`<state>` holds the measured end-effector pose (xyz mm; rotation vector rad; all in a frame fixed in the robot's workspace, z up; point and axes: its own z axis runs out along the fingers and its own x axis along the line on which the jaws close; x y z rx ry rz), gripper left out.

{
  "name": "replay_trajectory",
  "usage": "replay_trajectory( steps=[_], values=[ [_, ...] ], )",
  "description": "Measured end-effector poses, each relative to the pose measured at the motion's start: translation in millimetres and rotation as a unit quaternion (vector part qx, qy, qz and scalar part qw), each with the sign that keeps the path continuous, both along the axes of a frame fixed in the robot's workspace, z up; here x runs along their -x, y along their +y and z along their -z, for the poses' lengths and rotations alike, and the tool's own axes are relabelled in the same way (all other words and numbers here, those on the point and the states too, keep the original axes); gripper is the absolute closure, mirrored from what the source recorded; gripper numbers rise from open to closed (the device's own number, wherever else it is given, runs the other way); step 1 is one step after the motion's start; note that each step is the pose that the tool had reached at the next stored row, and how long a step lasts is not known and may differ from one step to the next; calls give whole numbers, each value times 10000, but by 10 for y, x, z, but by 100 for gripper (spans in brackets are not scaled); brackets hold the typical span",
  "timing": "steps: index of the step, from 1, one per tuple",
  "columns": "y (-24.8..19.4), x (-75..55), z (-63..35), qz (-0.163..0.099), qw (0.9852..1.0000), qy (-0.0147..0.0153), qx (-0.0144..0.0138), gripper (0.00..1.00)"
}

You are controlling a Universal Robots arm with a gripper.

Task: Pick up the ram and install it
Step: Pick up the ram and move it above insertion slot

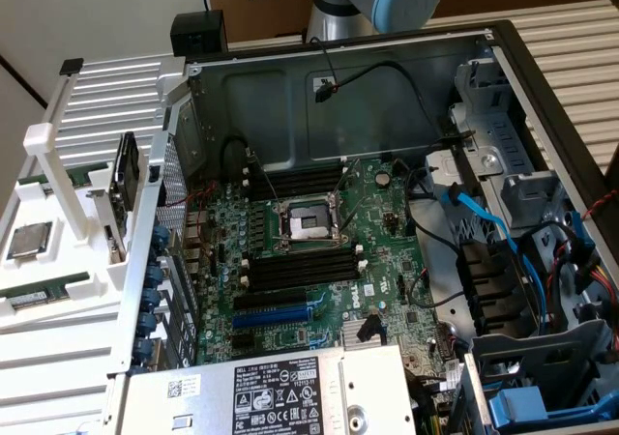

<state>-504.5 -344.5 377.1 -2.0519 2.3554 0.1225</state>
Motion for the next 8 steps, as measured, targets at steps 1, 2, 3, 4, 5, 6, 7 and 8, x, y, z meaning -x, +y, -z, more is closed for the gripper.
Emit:
replay_trajectory(
  steps=[1, 2, 3, 4, 5, 6, 7, 8],
  values=[
    [0, 0, 0, -88, 10000, 0, 0, 90],
    [0, 0, 0, -180, 9998, 0, 0, 90],
    [1, 0, 0, -253, 9997, 3, 0, 90],
    [1, 0, -1, -264, 9997, 3, 0, 90],
    [1, 0, -1, -265, 9996, 3, 0, 90],
    [1, 0, -1, -265, 9996, 3, 0, 90],
    [1, 0, -1, -265, 9996, 3, 0, 90],
    [1, 0, 0, -265, 9996, 3, 0, 90]
  ],
)
